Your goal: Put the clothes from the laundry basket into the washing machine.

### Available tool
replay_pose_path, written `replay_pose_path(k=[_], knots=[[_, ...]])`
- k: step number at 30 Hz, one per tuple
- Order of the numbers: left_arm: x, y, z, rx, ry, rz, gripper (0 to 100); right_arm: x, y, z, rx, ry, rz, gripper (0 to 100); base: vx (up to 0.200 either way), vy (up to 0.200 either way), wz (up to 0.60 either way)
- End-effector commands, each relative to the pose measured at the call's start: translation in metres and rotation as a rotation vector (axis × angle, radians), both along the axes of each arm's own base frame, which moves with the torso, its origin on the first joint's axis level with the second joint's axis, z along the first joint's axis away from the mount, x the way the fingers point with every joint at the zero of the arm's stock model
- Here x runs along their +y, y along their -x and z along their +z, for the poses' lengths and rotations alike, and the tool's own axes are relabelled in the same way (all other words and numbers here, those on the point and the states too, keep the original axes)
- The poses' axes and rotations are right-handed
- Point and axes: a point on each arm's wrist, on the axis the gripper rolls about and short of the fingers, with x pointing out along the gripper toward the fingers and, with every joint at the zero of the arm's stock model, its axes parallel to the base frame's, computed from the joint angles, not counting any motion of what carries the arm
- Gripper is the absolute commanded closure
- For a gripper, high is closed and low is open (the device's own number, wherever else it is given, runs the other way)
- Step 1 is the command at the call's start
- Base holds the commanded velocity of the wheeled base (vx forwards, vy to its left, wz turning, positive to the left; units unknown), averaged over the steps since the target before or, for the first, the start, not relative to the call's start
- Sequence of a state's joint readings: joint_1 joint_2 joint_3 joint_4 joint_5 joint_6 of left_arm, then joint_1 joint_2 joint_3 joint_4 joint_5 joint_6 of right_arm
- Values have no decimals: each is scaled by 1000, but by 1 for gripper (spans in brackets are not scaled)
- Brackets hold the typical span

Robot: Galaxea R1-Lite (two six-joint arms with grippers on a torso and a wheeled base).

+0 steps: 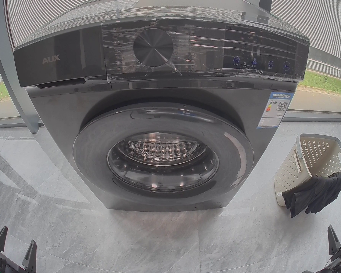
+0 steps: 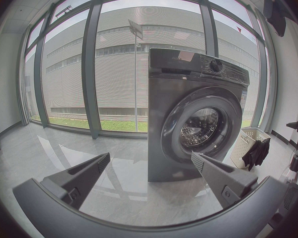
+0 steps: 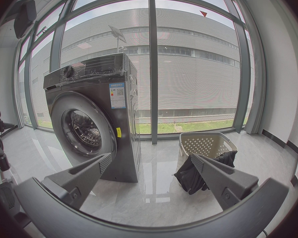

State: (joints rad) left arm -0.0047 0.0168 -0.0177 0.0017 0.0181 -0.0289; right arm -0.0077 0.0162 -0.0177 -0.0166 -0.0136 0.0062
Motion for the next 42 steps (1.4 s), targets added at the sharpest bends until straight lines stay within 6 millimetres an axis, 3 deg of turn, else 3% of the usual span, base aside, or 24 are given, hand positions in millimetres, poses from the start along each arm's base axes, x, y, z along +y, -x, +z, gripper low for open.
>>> replay_pose_path(k=[1, 16, 22, 42], knots=[[0, 0, -5, -1, 0, 0, 0, 0, 0, -5, 1, 0, 0, 0, 0, 0, 0], [0, 0, -5, -2, 0, 0, 0, 0, 0, -5, 1, 0, 0, 0, 0, 0, 0], [0, 0, -5, -1, 0, 0, 0, 0, 0, -5, 1, 0, 1, 0, 200, 0, 0], [0, 0, -5, -2, 0, 0, 0, 0, 0, -5, 1, 2, 0, 0, 30, 0, 0]])
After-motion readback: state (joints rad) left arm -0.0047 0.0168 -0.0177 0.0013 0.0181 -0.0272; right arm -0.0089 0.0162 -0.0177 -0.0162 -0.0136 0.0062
